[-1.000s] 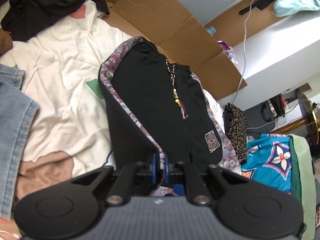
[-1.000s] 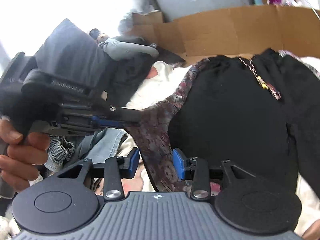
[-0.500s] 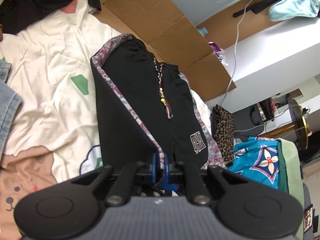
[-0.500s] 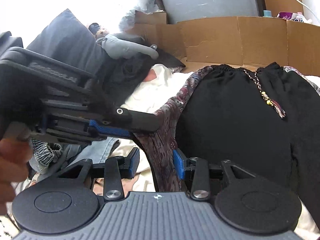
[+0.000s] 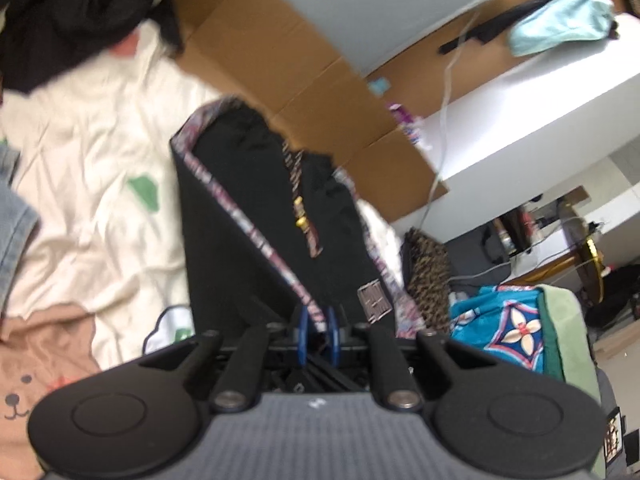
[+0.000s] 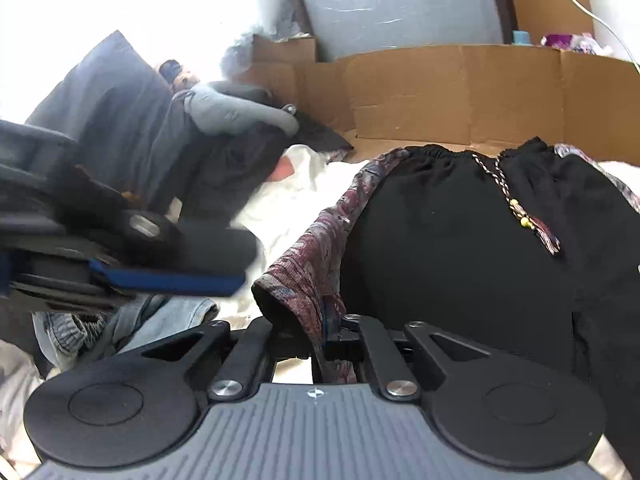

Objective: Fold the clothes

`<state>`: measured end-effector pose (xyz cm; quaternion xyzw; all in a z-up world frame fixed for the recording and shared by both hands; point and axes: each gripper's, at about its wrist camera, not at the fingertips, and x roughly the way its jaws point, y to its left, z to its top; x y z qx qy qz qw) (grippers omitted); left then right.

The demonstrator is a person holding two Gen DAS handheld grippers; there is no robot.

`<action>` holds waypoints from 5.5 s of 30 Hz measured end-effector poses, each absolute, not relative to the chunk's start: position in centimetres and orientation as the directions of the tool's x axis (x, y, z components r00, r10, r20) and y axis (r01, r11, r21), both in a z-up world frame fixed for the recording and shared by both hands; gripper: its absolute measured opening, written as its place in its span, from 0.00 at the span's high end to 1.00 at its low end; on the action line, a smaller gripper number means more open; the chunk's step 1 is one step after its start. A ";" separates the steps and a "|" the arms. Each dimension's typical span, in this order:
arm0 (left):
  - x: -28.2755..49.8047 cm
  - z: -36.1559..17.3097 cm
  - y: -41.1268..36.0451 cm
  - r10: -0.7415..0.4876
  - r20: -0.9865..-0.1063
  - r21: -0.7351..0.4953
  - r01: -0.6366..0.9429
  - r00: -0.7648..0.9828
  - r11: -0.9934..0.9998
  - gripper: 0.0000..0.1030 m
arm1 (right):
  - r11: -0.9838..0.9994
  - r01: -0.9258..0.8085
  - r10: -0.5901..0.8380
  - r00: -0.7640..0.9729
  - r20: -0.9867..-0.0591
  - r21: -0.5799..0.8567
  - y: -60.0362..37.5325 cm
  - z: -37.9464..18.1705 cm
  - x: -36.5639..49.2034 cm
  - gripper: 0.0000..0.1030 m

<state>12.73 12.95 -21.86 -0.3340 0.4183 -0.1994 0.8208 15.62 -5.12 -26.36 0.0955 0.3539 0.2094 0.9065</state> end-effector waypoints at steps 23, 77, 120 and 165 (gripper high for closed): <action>13.6 -24.0 8.6 -0.513 -0.629 -0.694 -0.123 0.584 0.710 0.65 | 0.910 -0.277 0.415 0.582 -0.699 0.310 -14.8 -20.8 20.2 0.98; 15.0 -34.2 -9.0 -0.438 -0.871 -0.478 -0.179 0.221 0.860 0.60 | 0.852 0.111 0.283 0.726 -0.627 0.512 -44.5 -27.4 19.7 0.98; 10.7 -36.4 -9.1 -0.626 -0.698 -0.716 -0.314 0.347 0.624 0.96 | 0.705 0.263 0.290 0.740 -0.607 0.659 -53.1 -35.1 18.7 0.98; 11.0 -40.6 -12.0 -0.689 -0.665 -0.745 -0.325 0.288 0.583 0.96 | 0.655 0.416 0.162 0.739 -0.654 0.631 -57.4 -37.5 19.5 0.98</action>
